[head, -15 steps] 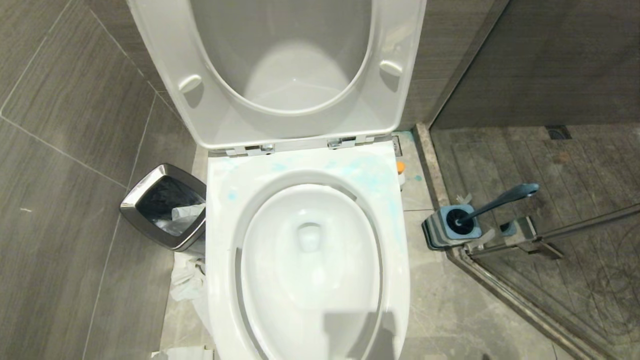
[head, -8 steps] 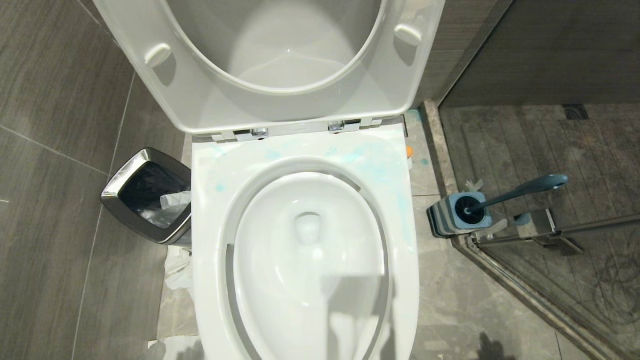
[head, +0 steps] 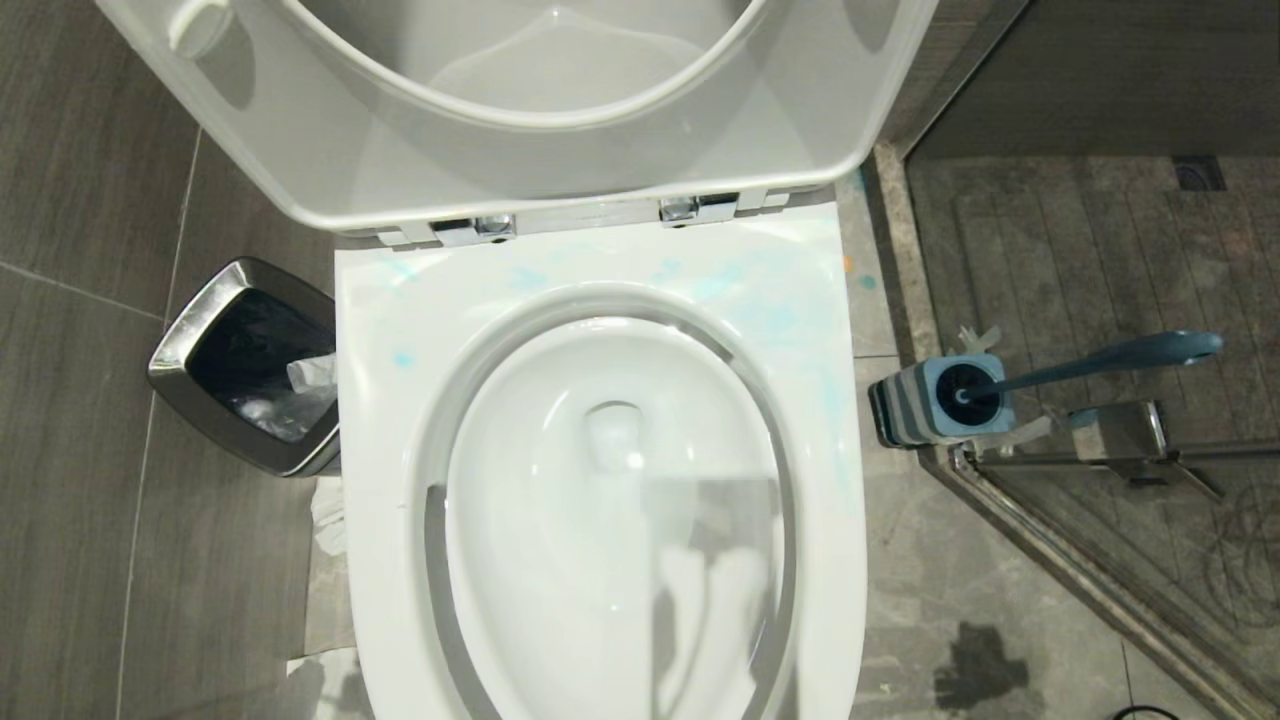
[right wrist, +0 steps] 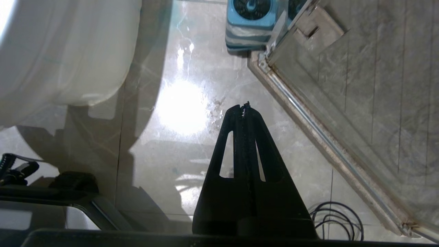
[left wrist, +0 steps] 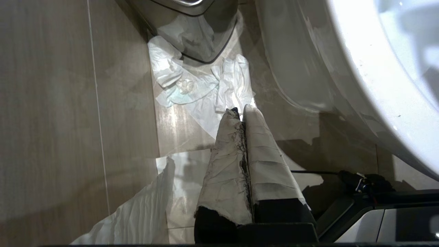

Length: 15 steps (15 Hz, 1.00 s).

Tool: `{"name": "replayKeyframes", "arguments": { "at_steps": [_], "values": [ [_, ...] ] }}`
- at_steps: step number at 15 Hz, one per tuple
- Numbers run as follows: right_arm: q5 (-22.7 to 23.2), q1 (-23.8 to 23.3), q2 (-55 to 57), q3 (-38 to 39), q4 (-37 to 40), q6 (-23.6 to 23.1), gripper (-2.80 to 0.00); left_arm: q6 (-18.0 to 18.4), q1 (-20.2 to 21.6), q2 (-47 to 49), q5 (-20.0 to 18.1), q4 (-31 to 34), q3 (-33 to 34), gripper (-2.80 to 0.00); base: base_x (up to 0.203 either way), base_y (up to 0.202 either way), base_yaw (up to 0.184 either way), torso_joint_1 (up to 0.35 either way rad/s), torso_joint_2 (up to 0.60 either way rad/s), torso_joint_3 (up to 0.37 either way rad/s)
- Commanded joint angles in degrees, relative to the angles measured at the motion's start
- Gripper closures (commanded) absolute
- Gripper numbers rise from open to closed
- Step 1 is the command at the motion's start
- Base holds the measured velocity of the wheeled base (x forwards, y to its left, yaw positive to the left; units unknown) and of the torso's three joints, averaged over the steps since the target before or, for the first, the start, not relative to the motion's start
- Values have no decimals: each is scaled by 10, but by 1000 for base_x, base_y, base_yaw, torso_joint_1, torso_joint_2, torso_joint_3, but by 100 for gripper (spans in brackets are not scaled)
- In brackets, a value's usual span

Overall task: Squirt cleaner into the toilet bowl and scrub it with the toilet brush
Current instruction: Pour in the cleaning agent

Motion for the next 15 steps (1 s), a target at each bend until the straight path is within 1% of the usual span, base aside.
{"name": "replayKeyframes", "arguments": {
  "at_steps": [1,12,15],
  "values": [
    [1,0,1,0,0,0,0,0,-1,0,0,0,0,0,0,0,0,-2,2,-207],
    [1,0,1,0,-1,0,0,-1,0,0,-1,-2,1,0,0,0,0,3,3,-197],
    [2,0,1,-1,4,-1,0,-2,0,0,-1,-2,1,0,0,0,0,5,2,-88]
  ]
}}
